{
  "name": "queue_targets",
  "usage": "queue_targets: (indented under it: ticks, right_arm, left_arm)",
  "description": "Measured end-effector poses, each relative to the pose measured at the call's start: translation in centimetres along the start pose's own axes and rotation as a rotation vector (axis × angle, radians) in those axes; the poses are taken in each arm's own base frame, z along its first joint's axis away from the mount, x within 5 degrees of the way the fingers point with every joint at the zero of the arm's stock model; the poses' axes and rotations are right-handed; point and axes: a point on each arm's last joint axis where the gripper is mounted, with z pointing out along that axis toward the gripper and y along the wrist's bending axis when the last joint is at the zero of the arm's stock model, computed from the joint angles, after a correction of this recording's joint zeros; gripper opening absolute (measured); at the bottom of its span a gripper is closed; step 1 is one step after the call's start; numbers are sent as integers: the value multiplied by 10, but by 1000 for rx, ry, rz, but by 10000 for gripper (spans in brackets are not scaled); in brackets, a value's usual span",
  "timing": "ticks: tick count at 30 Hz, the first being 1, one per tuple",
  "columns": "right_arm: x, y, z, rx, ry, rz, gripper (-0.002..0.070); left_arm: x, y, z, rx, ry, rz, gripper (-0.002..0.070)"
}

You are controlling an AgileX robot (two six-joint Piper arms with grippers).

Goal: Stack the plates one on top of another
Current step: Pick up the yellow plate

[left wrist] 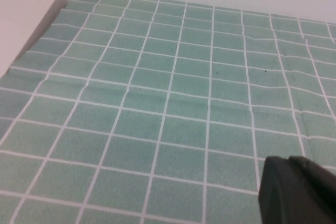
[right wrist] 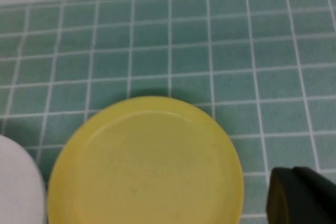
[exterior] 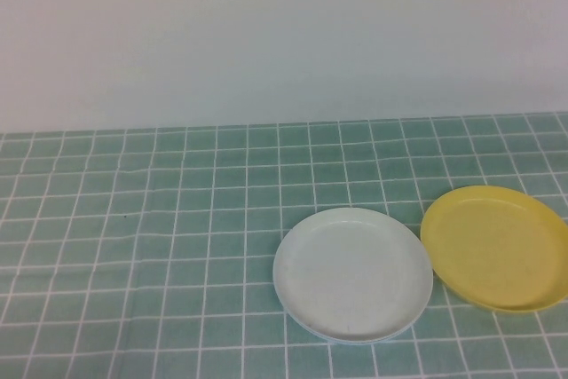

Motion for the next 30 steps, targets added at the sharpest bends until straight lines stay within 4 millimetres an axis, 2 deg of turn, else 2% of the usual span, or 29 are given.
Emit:
queue_targets:
  ticks: [5,13,16,21,23,30]
  right_arm:
    - [1,-11,20,35,106,40,-5]
    - [16,-17,61,37,257,77,2]
    - [20,-16,69,23,288,101,50]
    - [30,-15,88,-17,365,115,197]
    - [34,-16,97,-22,394,127,235]
    - [49,-20,121,-21,464,142,264]
  left_arm:
    - [0,0,0,0,0,0,0]
    - [0,0,0,0,0,0,0]
    - [0,0,0,0,0,0,0]
    - [0,0,0,0,0,0,-1]
    - [0,0,0,0,0,0,0]
    - [0,0,0,0,0,0,0]
